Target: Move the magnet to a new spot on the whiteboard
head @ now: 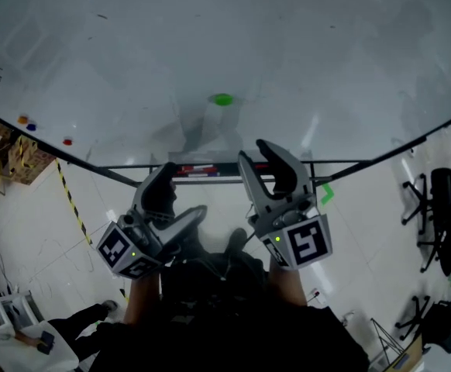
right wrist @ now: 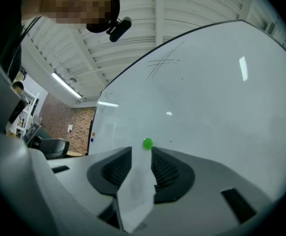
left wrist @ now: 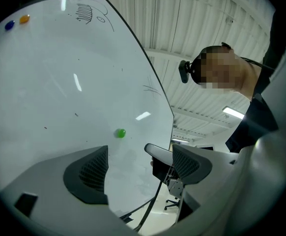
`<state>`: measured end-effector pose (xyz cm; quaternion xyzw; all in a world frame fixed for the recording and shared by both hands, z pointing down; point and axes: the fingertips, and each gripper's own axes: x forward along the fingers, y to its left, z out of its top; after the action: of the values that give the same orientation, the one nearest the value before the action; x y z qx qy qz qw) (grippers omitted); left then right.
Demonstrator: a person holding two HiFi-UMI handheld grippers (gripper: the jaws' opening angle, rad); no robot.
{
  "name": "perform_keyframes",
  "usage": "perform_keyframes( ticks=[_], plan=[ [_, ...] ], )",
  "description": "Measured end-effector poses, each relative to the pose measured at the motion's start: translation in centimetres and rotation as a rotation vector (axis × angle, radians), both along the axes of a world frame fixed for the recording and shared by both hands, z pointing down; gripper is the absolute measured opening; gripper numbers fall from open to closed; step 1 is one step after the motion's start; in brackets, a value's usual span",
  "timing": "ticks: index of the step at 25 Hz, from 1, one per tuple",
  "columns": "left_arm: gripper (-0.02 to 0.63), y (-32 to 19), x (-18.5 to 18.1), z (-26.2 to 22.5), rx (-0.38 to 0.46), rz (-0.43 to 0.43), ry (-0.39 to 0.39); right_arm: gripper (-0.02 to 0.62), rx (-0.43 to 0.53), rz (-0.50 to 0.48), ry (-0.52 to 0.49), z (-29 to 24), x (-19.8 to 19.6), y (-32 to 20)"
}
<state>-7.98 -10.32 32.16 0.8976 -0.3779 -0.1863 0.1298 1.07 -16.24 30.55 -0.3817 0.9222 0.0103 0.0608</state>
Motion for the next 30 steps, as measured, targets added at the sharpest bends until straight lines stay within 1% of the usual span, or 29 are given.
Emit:
perform_keyframes(
  ticks=[5,11,13,16,17,22,27,30],
  plan=[
    [0.403,1.8,1.0,1.0,-0.027,-0.036,-0.016,0.148,-0.039,-0.041,-0.022,1.4,1.2,1.0],
    [0.403,3.9,0.3,0.1,0.007,-0.021,0.006,0.132,-0.043,-0.047,-0.04,0.6,0.9,3.5],
    [0.403,4.9,-0.4,-0.2,0.024,-0.004,0.016,0.123,-0.036,-0.036,-0.048,0.0,0.5,4.4],
    [0.403,6.5,-2.0,-0.6,0.042,0.025,0.034,0.121,-0.032,0.002,-0.044,-0.6,-0.3,5.9],
    [0.403,7.2,-2.7,-0.7,0.049,0.034,0.04,0.111,-0.033,0.014,-0.042,-0.7,-0.7,6.5],
    [0.403,10.6,-6.0,-0.5,0.058,0.087,0.086,0.109,-0.051,0.054,-0.004,-0.4,-3.9,11.1],
    [0.403,14.3,-5.9,0.2,0.051,0.201,0.163,0.103,-0.065,0.151,0.075,-0.1,-4.0,16.6],
    [0.403,16.1,-6.2,1.3,0.016,0.243,0.186,0.101,-0.074,0.163,0.087,0.0,-4.4,18.4]
  ],
)
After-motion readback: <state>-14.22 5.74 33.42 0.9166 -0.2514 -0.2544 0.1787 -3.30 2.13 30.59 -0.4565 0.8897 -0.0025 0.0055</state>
